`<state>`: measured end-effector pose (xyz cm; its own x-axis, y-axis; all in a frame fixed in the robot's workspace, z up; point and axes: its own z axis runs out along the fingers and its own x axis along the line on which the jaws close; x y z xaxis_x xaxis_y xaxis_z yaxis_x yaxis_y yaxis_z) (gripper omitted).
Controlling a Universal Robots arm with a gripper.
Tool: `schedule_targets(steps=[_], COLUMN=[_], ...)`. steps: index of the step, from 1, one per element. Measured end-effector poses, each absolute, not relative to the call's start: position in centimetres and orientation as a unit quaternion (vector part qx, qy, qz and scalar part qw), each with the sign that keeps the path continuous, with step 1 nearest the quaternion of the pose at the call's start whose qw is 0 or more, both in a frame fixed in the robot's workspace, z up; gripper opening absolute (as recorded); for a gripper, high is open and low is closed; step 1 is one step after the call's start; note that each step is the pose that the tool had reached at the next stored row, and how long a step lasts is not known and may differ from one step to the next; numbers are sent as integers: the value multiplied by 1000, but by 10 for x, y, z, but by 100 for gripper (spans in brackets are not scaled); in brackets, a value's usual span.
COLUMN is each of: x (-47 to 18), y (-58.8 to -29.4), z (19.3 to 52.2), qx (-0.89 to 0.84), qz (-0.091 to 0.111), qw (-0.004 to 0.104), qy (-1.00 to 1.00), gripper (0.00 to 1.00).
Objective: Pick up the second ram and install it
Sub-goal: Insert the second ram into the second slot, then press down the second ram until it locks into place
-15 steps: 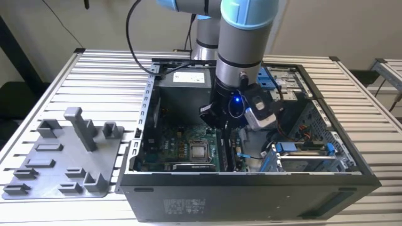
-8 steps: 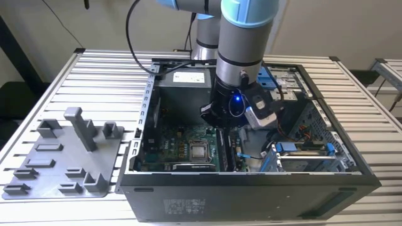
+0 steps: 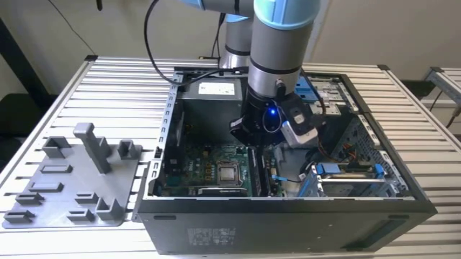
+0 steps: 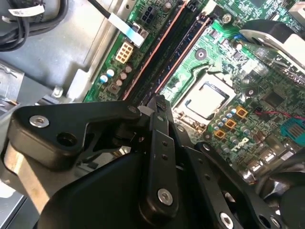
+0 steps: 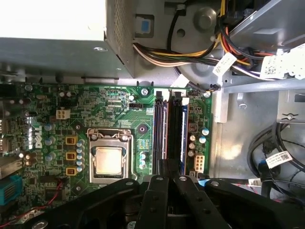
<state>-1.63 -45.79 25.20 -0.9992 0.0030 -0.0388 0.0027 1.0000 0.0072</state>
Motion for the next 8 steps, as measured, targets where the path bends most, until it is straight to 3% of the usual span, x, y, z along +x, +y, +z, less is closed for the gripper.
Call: schedule_targets(steps=[8], x=[-16], y=[-458], z=[255], qx=[1], qz=[4], qw=[19], qy=[1000], gripper=[11])
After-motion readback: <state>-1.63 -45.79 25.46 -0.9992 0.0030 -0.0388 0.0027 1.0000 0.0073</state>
